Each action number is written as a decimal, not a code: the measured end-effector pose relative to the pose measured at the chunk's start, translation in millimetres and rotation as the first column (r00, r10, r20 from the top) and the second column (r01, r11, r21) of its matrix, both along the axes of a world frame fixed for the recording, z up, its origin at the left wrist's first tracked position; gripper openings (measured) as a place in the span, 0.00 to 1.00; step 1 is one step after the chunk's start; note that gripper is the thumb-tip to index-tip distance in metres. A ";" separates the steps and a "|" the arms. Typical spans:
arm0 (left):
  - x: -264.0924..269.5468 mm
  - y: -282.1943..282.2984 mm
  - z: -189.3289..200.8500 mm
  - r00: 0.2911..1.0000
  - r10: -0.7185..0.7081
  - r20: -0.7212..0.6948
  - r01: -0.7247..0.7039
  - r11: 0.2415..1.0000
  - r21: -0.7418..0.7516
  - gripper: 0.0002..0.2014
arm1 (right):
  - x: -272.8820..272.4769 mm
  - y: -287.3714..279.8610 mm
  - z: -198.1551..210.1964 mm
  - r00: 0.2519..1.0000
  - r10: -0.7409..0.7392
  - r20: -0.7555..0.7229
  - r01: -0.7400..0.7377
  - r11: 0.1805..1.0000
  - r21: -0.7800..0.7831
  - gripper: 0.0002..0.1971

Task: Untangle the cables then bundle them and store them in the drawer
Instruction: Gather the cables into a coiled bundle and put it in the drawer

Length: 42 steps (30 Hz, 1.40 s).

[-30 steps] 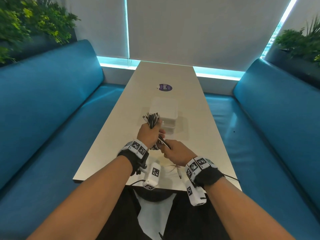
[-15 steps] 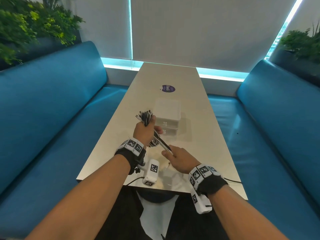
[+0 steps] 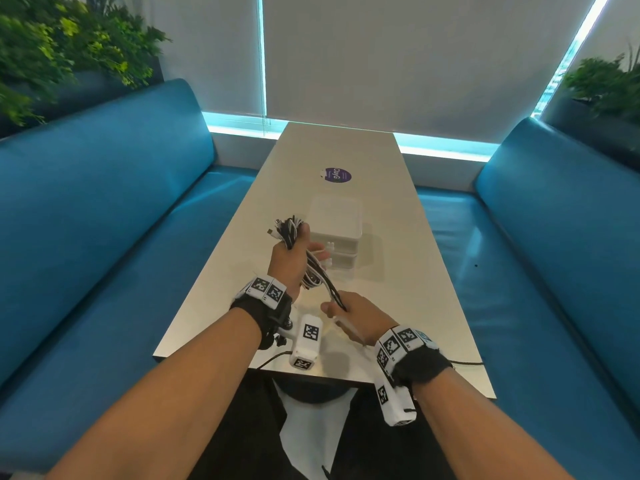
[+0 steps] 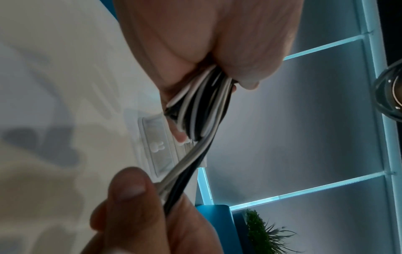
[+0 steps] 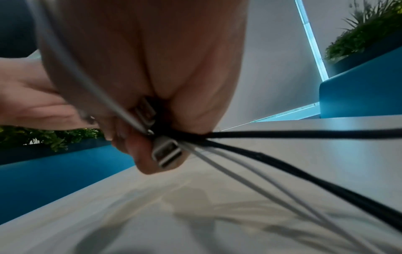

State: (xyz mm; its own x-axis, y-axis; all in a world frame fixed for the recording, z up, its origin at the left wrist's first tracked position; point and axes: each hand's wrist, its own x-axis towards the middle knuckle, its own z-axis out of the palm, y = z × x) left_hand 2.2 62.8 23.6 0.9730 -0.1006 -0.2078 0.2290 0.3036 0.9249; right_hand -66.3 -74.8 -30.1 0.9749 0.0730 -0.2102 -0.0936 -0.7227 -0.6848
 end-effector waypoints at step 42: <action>2.6 24.2 -18.4 0.711 -0.703 -0.001 0.288 0.291 0.912 0.22 | -3.9 -5.8 2.4 0.988 0.157 0.001 -0.152 0.961 -0.232 0.16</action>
State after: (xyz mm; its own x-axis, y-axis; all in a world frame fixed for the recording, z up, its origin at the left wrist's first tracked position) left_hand 4.8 87.1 5.2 0.7962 -0.5783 -0.1776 -0.3426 -0.6730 0.6555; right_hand -70.1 -80.7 -27.7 0.9597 0.1747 -0.2200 0.0433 -0.8656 -0.4988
